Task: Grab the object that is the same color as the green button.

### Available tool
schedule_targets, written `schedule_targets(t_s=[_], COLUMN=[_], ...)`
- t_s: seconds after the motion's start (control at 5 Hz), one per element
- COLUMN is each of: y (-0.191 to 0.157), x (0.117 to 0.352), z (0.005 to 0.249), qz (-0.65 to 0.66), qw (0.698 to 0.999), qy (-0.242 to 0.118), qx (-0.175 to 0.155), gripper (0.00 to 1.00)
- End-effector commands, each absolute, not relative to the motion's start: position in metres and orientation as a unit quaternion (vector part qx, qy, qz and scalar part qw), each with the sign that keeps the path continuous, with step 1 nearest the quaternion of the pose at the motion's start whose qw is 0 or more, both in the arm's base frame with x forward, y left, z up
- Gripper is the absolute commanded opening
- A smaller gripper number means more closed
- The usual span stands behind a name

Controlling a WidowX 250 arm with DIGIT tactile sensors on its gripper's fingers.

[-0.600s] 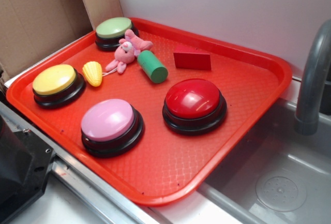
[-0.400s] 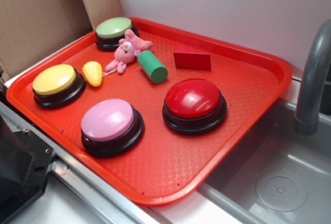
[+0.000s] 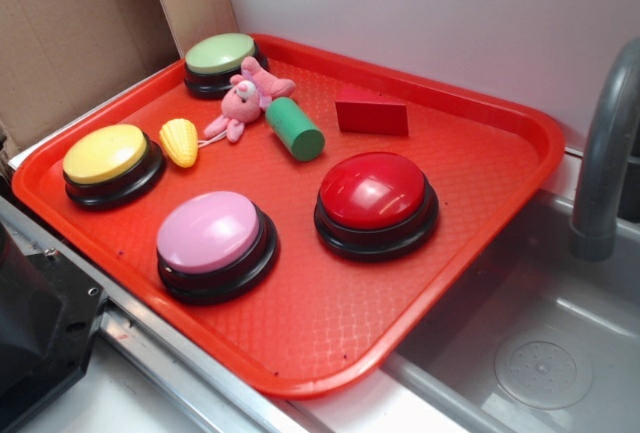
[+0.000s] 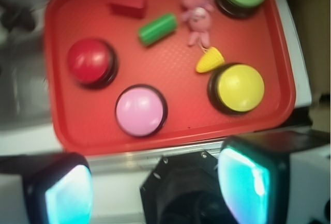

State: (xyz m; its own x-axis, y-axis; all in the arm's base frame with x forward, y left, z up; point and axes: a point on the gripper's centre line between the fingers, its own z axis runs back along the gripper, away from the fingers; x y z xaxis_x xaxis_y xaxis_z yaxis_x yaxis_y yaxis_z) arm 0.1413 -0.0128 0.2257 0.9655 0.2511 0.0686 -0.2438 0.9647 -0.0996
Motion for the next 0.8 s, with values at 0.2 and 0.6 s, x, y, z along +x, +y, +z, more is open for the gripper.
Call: schedule_targets(t_s=[0.2, 0.6], y=[-0.004, -0.010], x=[0.234, 0.274], z=[0.155, 0.075], qz=[0.352, 0.362], qw=[0.934, 0.931], qy=[-0.059, -0.027], qx=[0.012, 0.035], gripper=[1.00, 1.00])
